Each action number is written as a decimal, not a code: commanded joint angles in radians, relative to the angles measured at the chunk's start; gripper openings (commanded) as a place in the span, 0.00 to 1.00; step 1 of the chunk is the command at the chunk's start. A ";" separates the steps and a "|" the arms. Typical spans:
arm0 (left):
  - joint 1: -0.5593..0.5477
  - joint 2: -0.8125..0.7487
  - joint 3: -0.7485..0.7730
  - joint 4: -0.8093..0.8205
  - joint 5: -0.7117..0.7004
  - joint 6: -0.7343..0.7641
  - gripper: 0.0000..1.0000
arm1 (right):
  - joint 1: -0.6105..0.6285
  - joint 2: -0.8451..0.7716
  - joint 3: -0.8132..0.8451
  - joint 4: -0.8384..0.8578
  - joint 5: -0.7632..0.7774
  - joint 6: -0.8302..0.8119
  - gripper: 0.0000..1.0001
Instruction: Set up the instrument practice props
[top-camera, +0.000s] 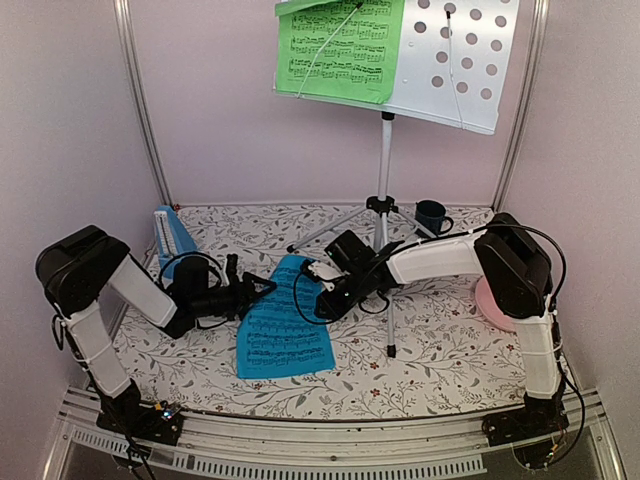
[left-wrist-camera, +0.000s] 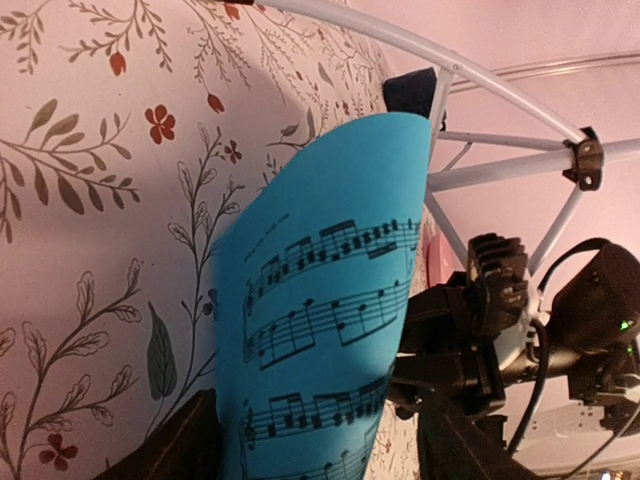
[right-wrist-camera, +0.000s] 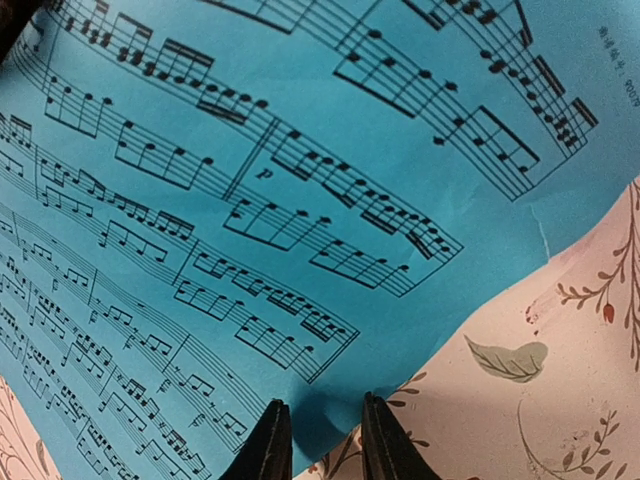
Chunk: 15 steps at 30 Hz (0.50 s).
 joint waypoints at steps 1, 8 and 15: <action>-0.012 -0.016 -0.023 -0.039 0.007 0.027 0.63 | 0.011 0.016 -0.016 -0.012 -0.013 0.010 0.28; -0.010 -0.084 -0.019 -0.164 -0.036 0.115 0.50 | 0.010 -0.083 -0.075 0.059 -0.082 0.034 0.35; -0.005 -0.151 -0.049 -0.083 0.001 0.154 0.40 | -0.041 -0.250 -0.204 0.202 -0.220 0.112 0.52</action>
